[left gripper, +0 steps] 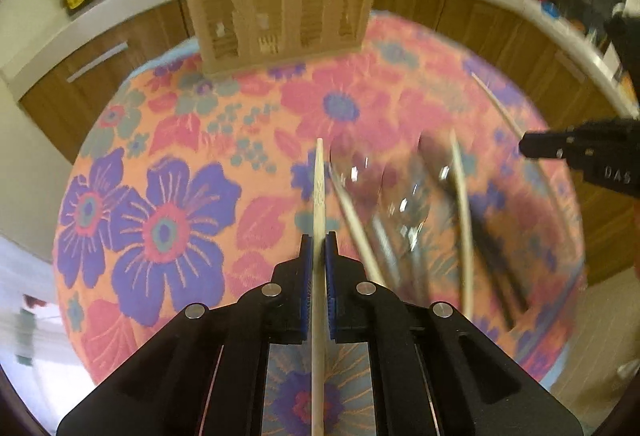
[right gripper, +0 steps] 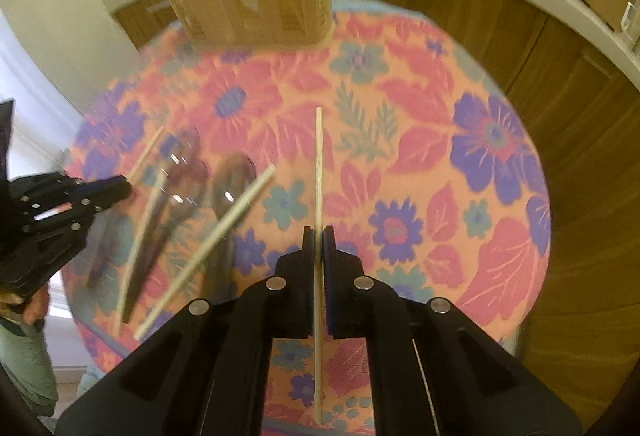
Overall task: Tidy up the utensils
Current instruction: 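Lift and carry both chopsticks in the two tools to the basket, then open both tools over the basket to drop the chopsticks, then grasp a clear plastic spoon with the right tool while the left tool reaches toward spoons, then lift and carry the spoon in the right tool while the left tool carries another spoon to the basket, then open the left tool over the basket while the right tool releases its spoon, then grasp a clear spoon with the left tool while the right tool grasps a wooden chopstick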
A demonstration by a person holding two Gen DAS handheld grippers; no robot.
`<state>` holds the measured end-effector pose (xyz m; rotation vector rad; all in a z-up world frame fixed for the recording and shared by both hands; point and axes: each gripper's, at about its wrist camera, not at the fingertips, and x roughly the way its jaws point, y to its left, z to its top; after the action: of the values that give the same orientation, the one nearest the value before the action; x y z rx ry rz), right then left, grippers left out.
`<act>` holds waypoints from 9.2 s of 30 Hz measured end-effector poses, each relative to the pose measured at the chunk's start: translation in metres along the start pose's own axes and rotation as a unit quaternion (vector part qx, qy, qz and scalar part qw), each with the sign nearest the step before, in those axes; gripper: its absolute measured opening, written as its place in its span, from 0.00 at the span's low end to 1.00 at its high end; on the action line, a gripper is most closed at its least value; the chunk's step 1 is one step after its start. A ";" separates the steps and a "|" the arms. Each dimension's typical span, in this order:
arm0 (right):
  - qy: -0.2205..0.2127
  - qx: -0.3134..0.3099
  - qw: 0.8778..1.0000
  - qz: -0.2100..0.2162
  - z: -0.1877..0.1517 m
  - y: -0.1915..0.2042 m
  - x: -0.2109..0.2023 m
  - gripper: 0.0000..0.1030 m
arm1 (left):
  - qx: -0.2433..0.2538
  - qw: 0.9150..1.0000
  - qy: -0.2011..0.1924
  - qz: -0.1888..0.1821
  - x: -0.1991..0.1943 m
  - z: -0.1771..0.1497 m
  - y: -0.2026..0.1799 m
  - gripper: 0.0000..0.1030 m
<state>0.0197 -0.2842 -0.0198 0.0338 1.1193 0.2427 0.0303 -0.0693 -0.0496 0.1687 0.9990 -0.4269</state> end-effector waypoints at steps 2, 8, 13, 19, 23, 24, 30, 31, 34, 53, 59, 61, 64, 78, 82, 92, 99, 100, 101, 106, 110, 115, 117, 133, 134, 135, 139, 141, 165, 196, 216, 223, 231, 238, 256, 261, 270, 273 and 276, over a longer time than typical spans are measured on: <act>-0.028 -0.004 0.999 0.016 0.002 -0.002 -0.014 0.02 | -0.015 0.999 -0.031 -0.008 -0.013 0.007 0.004 0.04; -0.118 -0.028 0.991 0.055 0.026 0.014 -0.058 0.02 | -0.062 0.988 -0.137 -0.040 -0.067 0.039 0.026 0.04; -0.186 -0.036 0.978 0.090 0.057 0.030 -0.082 0.02 | -0.087 0.971 -0.214 -0.055 -0.104 0.074 0.040 0.04; -0.268 -0.025 0.958 0.103 0.111 0.033 -0.097 0.02 | -0.099 0.952 -0.282 -0.073 -0.124 0.134 0.050 0.04; -0.330 0.006 0.936 0.123 0.159 0.017 -0.117 0.02 | -0.092 0.941 -0.315 -0.088 -0.124 0.175 0.046 0.04; -0.346 0.011 0.930 0.124 0.168 0.014 -0.122 0.02 | -0.090 0.937 -0.325 -0.094 -0.123 0.186 0.045 0.04; -0.427 0.027 0.899 0.089 0.219 -0.001 -0.127 0.02 | -0.086 0.917 -0.380 -0.085 -0.099 0.231 0.040 0.04; -0.432 0.027 0.897 0.087 0.224 -0.002 -0.122 0.02 | -0.091 0.916 -0.383 -0.077 -0.091 0.237 0.039 0.04; -0.444 0.022 0.894 0.054 0.240 -0.002 -0.098 0.02 | -0.099 0.915 -0.384 -0.072 -0.065 0.247 0.043 0.04; -0.396 0.022 0.915 0.073 0.228 -0.011 -0.023 0.03 | -0.088 0.925 -0.368 -0.031 -0.018 0.224 0.049 0.15; -0.365 0.019 0.927 0.080 0.198 -0.016 -0.042 0.07 | -0.091 0.928 -0.359 -0.049 -0.041 0.199 0.055 0.48; -0.362 0.018 0.929 0.077 0.184 -0.017 -0.054 0.19 | -0.087 0.932 -0.349 -0.047 -0.050 0.188 0.052 0.56; -0.366 0.015 0.928 0.067 0.155 -0.015 -0.073 0.50 | -0.070 0.938 -0.338 -0.030 -0.064 0.166 0.043 0.70; -0.237 0.013 0.970 0.049 0.040 0.023 -0.070 0.50 | -0.082 0.968 -0.230 -0.059 -0.079 0.067 0.027 0.71; -0.165 0.029 0.984 0.060 0.014 0.029 -0.039 0.49 | -0.064 0.979 -0.174 -0.083 -0.057 0.033 0.016 0.67; -0.049 0.069 0.993 0.087 -0.032 0.040 0.018 0.23 | -0.030 0.994 -0.047 -0.095 -0.004 -0.015 0.003 0.50; -0.022 0.039 0.997 0.060 -0.046 0.046 0.027 0.16 | -0.041 0.992 -0.028 -0.116 0.006 -0.018 0.003 0.37; -0.020 0.033 0.998 0.054 -0.049 0.049 0.029 0.16 | -0.042 0.991 -0.027 -0.123 0.006 -0.017 0.001 0.37; -0.019 0.030 0.998 0.051 -0.049 0.049 0.032 0.16 | -0.042 0.990 -0.027 -0.129 0.007 -0.018 0.000 0.37; -0.026 0.015 0.999 0.036 -0.047 0.054 0.032 0.13 | -0.023 0.991 -0.015 -0.129 0.013 -0.017 -0.017 0.30; -0.032 0.005 0.999 0.001 -0.048 0.052 0.032 0.08 | -0.022 0.993 -0.014 -0.114 0.018 -0.014 -0.022 0.25; -0.026 0.042 0.999 0.004 -0.050 0.026 0.030 0.08 | -0.023 0.995 -0.008 -0.097 0.019 -0.009 -0.021 0.23; -0.022 0.050 0.998 0.014 -0.051 0.021 0.030 0.08 | -0.018 0.996 -0.001 -0.087 0.023 -0.005 -0.024 0.22; 0.053 0.005 0.999 -0.002 -0.003 0.026 0.050 0.17 | 0.002 0.998 0.040 -0.053 0.031 0.003 -0.029 0.23; 0.057 0.004 0.998 0.000 -0.001 0.025 0.052 0.17 | 0.004 0.998 0.044 -0.050 0.032 0.004 -0.030 0.23; 0.063 0.001 0.998 0.001 0.002 0.025 0.053 0.17 | 0.007 0.998 0.045 -0.046 0.032 0.005 -0.031 0.23; 0.077 -0.008 0.997 -0.004 0.010 0.029 0.057 0.17 | 0.027 0.998 0.050 -0.017 0.041 0.015 -0.038 0.23; 0.083 -0.020 0.996 -0.016 0.013 0.034 0.059 0.17 | 0.036 0.998 0.051 -0.010 0.045 0.020 -0.041 0.23; -0.158 -0.048 0.986 0.027 0.052 0.015 -0.053 0.09 | -0.053 0.970 -0.225 -0.074 -0.077 0.072 0.008 0.10; -0.414 0.021 0.909 0.053 0.235 0.007 -0.047 0.09 | -0.108 0.905 -0.408 -0.058 -0.040 0.221 0.040 0.10; -0.376 0.000 0.924 0.074 0.187 0.009 -0.057 0.37 | -0.116 0.911 -0.389 -0.067 -0.062 0.175 0.049 0.41; -0.353 0.015 0.933 0.067 0.149 0.015 -0.090 0.45 | -0.080 0.922 -0.371 -0.072 -0.102 0.140 0.034 0.48; -0.264 0.034 0.962 0.065 0.094 0.024 -0.089 0.45 | -0.065 0.948 -0.302 -0.071 -0.113 0.092 0.024 0.48; -0.120 0.064 0.989 0.065 0.027 0.030 -0.032 0.43 | -0.052 0.980 -0.176 -0.071 -0.070 0.040 0.013 0.47; -0.001 0.118 0.991 0.066 -0.012 0.033 0.052 0.17 | -0.018 0.996 -0.011 -0.082 0.019 -0.012 -0.033 0.35; -0.010 0.104 0.991 0.078 -0.012 0.036 0.053 0.06 | 0.002 0.999 -0.005 -0.053 0.026 -0.011 -0.045 0.35; -0.013 0.108 0.989 0.096 -0.016 0.023 0.034 0.06 | 0.034 0.999 -0.009 0.011 0.034 -0.003 -0.065 0.10; -0.016 0.096 0.993 0.066 -0.011 0.016 0.026 0.05 | 0.001 1.000 -0.022 -0.019 0.029 -0.002 -0.052 0.10; -0.011 0.082 0.996 0.019 -0.003 0.009 0.025 0.05 | -0.020 0.998 -0.034 -0.039 0.021 -0.002 -0.043 0.10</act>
<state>0.0256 -0.2709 -0.0419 0.2031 1.1148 0.1842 0.0202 -0.1135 -0.0662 0.0795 0.9489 -0.4798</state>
